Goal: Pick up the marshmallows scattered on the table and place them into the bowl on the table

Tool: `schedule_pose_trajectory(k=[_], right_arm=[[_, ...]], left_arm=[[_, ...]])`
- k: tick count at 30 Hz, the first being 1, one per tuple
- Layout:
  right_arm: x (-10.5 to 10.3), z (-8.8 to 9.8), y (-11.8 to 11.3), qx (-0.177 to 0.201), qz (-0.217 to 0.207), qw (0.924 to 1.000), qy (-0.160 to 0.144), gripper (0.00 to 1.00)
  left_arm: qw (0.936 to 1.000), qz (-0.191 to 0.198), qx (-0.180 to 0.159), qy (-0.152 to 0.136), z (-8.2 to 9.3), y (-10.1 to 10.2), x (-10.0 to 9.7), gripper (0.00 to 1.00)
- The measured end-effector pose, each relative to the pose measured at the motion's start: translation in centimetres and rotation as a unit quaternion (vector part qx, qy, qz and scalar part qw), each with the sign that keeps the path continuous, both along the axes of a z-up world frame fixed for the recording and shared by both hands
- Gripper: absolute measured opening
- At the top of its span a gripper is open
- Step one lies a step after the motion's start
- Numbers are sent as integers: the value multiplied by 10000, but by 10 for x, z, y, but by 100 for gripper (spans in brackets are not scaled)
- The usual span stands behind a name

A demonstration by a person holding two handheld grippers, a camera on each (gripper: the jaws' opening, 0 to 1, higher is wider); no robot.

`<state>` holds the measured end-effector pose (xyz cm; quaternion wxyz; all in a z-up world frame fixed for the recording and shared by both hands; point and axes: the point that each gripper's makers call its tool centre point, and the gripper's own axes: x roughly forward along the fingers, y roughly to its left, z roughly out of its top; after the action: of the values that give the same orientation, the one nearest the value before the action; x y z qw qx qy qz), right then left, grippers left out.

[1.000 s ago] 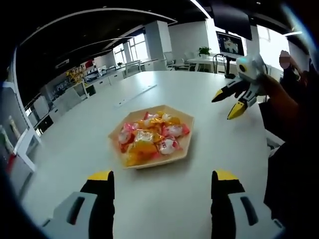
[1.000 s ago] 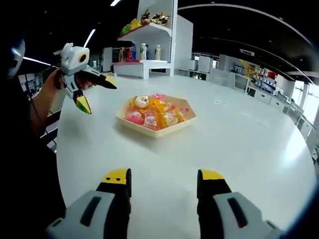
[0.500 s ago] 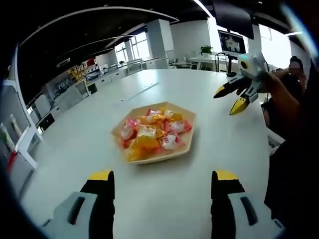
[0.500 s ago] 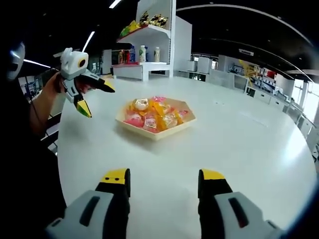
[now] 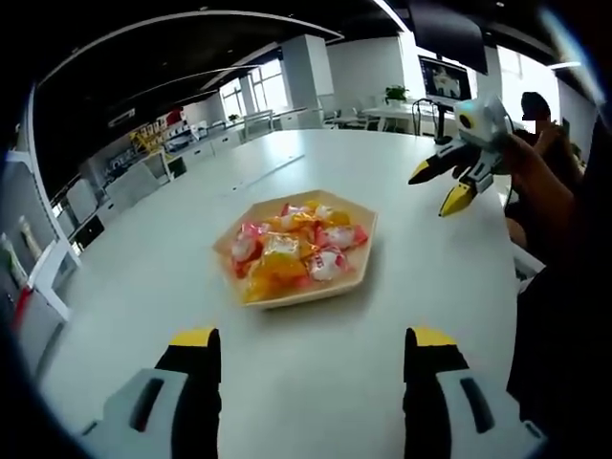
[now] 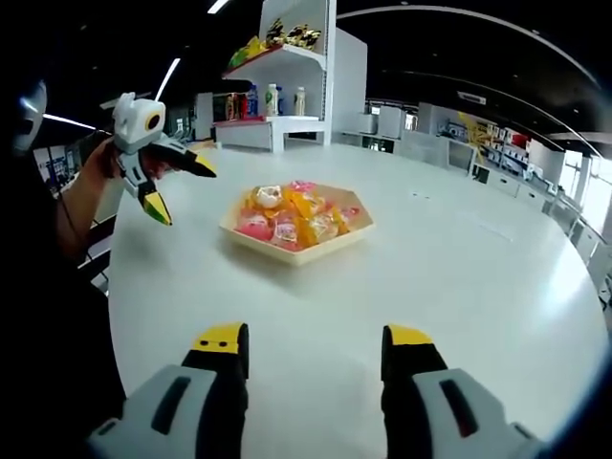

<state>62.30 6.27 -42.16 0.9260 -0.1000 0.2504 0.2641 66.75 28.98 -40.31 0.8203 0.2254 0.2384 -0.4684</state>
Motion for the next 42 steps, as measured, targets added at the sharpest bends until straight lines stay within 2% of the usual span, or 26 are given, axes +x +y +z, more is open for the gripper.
schedule_pose_trajectory(k=[20,42], right_arm=[[0,-2,3,-3,20,10000,23,56],[-3,-4,0,25,-7,10000,9,56]], left_arm=[[9999,129,96,49,-8,11,-2,78],[9998,140,101,49,-9,10,-5,77]])
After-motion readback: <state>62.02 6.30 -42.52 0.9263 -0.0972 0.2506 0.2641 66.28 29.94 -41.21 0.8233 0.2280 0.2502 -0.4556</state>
